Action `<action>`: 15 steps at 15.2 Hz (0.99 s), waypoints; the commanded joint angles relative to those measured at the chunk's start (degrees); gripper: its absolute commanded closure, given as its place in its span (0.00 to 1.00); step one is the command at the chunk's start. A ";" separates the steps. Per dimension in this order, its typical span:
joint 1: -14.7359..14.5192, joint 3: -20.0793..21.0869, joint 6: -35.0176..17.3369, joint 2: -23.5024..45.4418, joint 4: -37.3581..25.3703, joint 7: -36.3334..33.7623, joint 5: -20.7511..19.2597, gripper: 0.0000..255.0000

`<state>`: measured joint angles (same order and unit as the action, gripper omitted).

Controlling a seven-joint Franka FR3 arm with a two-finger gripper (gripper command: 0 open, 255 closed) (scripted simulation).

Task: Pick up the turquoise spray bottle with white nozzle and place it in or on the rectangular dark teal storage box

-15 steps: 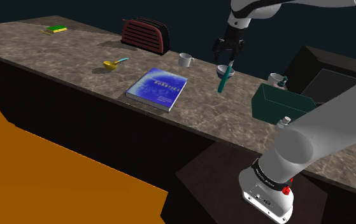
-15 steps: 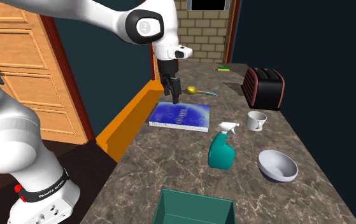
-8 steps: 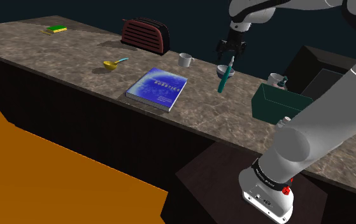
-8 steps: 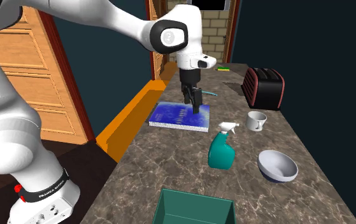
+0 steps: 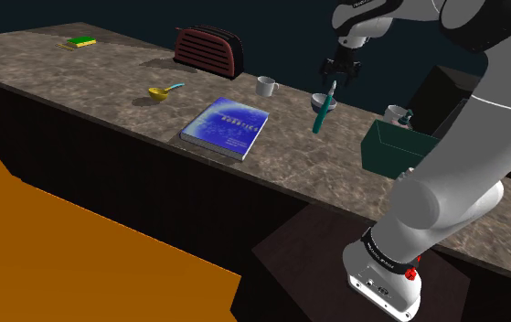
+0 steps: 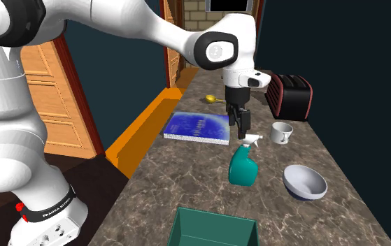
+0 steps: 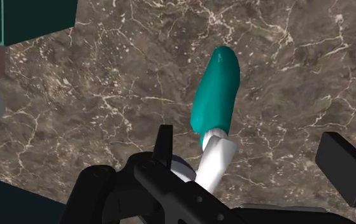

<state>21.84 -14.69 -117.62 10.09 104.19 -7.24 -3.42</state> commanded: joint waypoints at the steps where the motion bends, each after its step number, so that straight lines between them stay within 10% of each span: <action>1: 0.55 -0.34 -0.72 1.78 -1.09 0.09 0.38 0.00; 15: 0.94 -0.36 -5.18 3.79 1.39 0.41 0.87 0.00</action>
<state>22.78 -15.05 -122.79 13.88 105.59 -6.84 -2.55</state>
